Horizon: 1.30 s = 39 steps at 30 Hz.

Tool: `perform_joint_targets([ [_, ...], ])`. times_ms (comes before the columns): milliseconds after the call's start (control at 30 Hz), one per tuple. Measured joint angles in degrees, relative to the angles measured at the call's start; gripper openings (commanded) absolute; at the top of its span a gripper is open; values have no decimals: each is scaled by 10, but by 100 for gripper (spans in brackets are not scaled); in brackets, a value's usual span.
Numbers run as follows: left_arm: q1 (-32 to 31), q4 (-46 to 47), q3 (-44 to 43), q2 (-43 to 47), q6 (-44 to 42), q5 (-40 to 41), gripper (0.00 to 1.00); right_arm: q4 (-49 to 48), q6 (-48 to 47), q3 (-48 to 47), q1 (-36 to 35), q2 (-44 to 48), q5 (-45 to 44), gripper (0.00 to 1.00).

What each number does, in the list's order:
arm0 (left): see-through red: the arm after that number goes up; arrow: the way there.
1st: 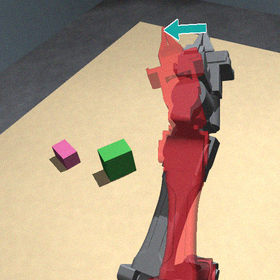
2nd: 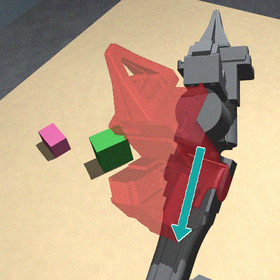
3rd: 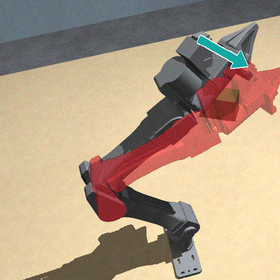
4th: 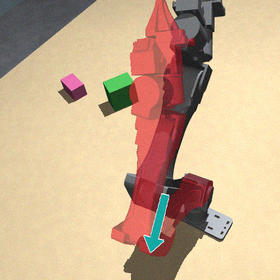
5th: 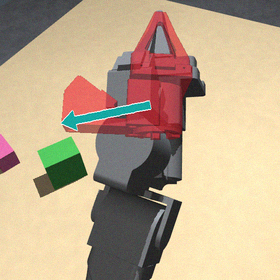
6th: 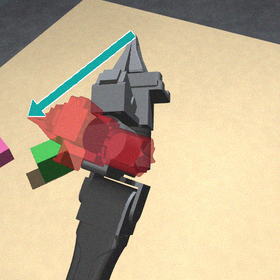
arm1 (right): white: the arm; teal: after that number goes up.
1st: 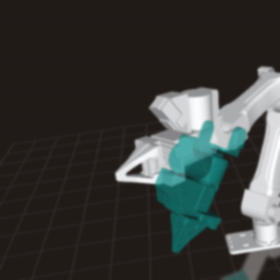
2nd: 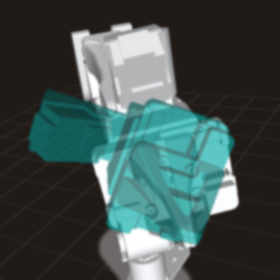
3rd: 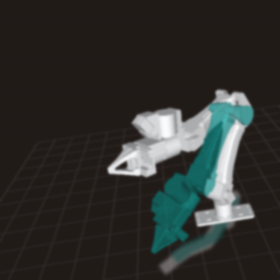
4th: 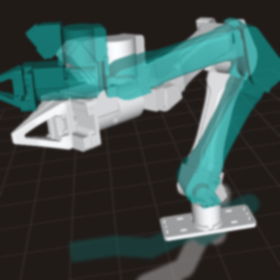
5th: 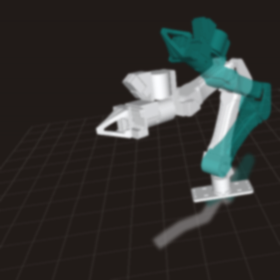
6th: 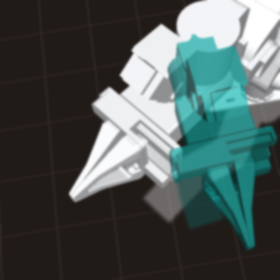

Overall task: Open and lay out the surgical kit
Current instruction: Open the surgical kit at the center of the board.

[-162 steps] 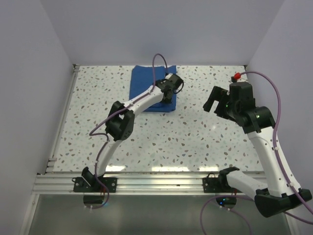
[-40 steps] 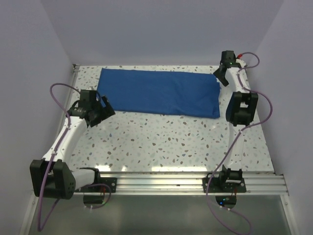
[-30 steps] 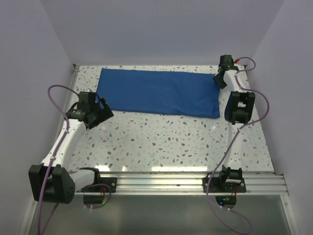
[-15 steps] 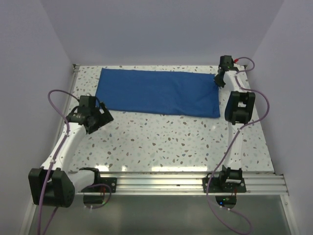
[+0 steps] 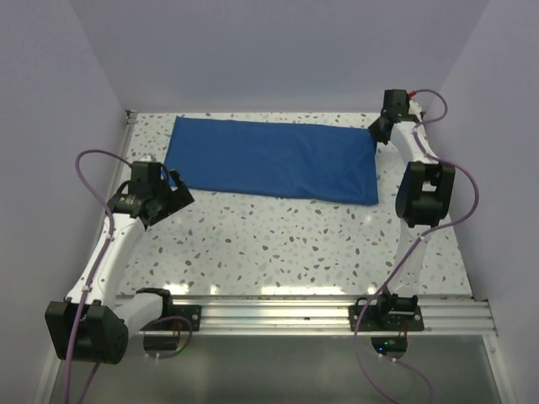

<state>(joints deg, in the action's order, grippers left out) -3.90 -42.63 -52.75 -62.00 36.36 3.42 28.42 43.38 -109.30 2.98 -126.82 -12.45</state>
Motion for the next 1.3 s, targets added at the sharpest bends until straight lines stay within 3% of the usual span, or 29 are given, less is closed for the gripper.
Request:
perform_joint_targets([
  [300,0,2,-20,9,-15,-17,96,-11,-22,21,-66,45,85,0],
  [467,0,20,-22,6,-14,-26,96,-2,-48,139,-150,128,149,0],
  [600,0,47,-22,-14,-3,-26,95,24,-67,309,-268,304,199,0],
  [700,0,65,-22,-31,17,-12,95,73,-64,429,-353,512,229,0],
  [800,0,84,-20,-34,40,8,95,143,-48,494,-350,721,238,0],
  [900,0,109,-12,-34,67,24,94,225,-39,514,-336,849,225,0],
  [1100,0,117,18,-42,118,43,95,394,-50,553,-338,840,176,0],
  [1300,0,116,61,-64,159,59,95,443,-60,570,-338,863,141,0],
])
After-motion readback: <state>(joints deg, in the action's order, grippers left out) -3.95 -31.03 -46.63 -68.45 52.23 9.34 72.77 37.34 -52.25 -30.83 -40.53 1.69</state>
